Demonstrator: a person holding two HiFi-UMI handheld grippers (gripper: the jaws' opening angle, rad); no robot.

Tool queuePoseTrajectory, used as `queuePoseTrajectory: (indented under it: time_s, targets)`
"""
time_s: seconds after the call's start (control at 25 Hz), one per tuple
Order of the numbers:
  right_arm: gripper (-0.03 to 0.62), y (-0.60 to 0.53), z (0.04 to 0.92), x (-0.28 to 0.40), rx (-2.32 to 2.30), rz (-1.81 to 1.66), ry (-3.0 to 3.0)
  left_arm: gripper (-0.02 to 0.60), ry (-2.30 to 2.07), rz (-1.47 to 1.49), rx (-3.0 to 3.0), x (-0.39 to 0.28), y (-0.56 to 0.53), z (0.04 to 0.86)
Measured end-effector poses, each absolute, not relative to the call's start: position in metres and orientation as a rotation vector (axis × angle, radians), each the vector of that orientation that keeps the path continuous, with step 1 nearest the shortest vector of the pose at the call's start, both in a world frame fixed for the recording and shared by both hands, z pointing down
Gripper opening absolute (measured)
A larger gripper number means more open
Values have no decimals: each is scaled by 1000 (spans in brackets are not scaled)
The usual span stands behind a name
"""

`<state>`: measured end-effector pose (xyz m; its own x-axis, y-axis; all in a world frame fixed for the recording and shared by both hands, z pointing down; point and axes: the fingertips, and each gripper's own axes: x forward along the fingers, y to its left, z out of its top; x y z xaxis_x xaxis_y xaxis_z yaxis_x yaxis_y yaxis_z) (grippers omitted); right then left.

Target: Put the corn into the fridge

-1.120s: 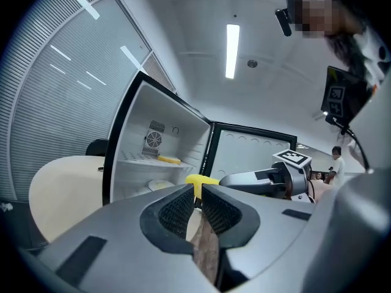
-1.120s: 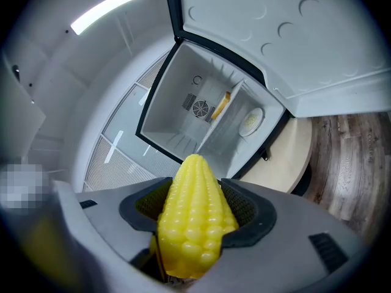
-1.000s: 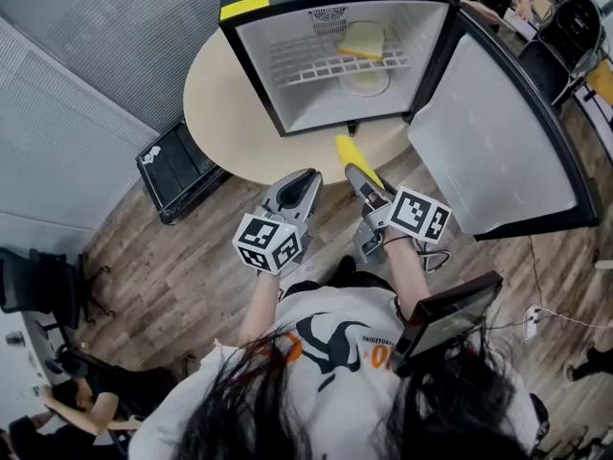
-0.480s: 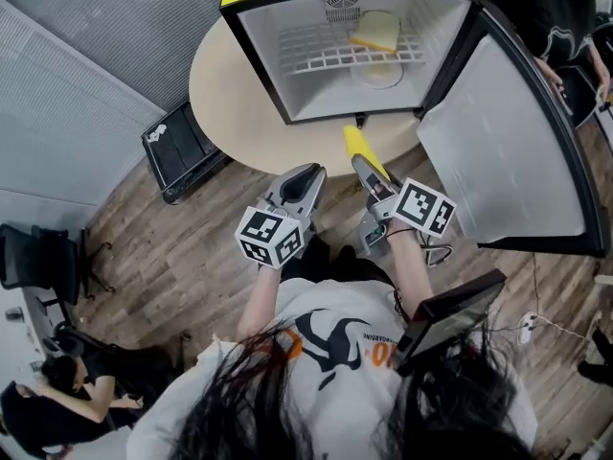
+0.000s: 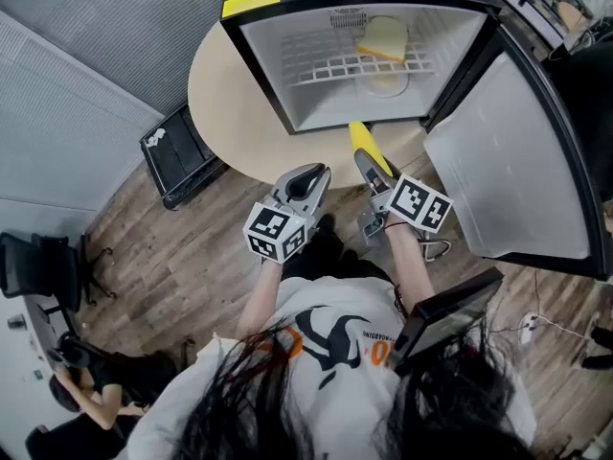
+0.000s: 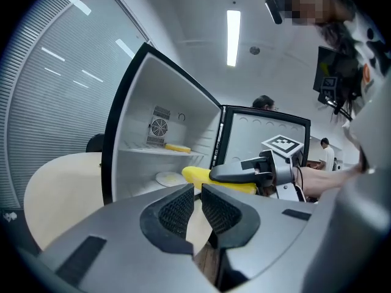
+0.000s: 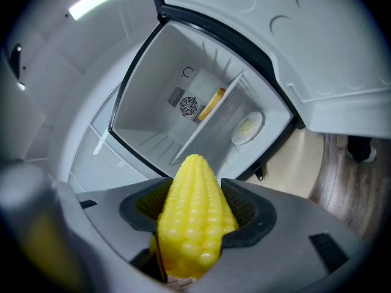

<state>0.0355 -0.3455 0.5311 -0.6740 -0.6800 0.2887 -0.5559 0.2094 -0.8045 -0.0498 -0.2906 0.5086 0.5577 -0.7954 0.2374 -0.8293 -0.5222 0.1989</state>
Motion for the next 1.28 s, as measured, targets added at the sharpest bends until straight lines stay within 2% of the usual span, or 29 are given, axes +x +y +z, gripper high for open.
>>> queuePoseTrajectory:
  time_s: [1.0, 1.28]
  targets:
    - [258, -492, 640, -21, -1763, -1048, 2938, 43, -1310, 150, 2481, -106, -362, 531]
    - [258, -511, 646, -47, -1747, -965, 3075, 42, -1320, 128, 2473, -123, -372, 528]
